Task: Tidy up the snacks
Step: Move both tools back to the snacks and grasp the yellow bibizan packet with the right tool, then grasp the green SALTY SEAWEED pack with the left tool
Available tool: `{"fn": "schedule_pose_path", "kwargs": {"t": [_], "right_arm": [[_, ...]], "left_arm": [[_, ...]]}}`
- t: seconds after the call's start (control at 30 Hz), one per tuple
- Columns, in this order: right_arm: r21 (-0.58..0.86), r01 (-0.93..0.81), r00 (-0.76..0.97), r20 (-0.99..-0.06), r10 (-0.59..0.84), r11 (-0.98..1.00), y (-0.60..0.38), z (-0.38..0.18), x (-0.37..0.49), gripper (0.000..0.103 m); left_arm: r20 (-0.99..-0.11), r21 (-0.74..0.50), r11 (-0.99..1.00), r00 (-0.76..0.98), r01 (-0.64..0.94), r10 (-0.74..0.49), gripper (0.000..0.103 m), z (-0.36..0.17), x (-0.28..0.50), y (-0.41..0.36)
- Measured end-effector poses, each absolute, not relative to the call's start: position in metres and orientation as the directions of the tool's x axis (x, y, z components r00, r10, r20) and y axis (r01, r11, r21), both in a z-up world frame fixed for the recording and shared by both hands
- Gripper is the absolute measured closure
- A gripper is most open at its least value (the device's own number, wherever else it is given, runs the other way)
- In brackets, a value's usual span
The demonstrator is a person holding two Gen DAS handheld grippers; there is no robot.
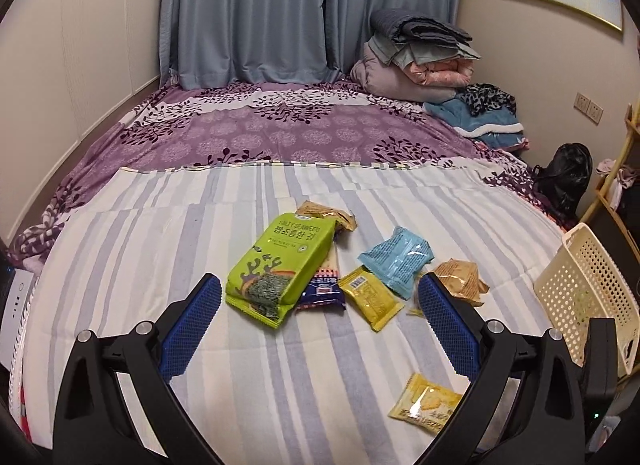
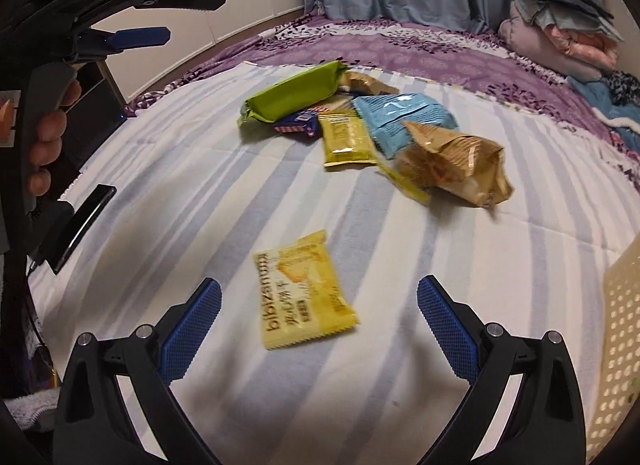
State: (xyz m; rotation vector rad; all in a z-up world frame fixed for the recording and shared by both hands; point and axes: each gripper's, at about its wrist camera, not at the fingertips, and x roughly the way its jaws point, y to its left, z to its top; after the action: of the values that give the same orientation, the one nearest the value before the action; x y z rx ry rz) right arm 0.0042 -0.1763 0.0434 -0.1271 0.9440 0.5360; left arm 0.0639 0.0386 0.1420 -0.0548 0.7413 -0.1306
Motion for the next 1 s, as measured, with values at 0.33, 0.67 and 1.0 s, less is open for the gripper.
{"fn": "schedule_pose_path", "kwargs": {"t": [0.33, 0.67, 1.0], "right_arm": [[0.046, -0.477, 0.453, -0.843, 0.29, 0.878, -0.153, 0.018, 0.014, 0.028], [0.016, -0.425, 0.497, -0.832, 0.247, 0.905, -0.165, 0.021, 0.014, 0.054], [0.053, -0.425, 0.488, -0.828, 0.277, 0.904, -0.17, 0.021, 0.014, 0.054]], "left_arm": [[-0.699, -0.109, 0.992, 0.705, 0.062, -0.121, 0.003, 0.112, 0.076, 0.092], [-0.711, -0.114, 0.983, 0.679, 0.146, -0.183, 0.003, 0.082, 0.125, 0.079], [-0.737, -0.15, 0.948, 0.607, 0.281, -0.297, 0.003, 0.052, 0.186, 0.064]]}}
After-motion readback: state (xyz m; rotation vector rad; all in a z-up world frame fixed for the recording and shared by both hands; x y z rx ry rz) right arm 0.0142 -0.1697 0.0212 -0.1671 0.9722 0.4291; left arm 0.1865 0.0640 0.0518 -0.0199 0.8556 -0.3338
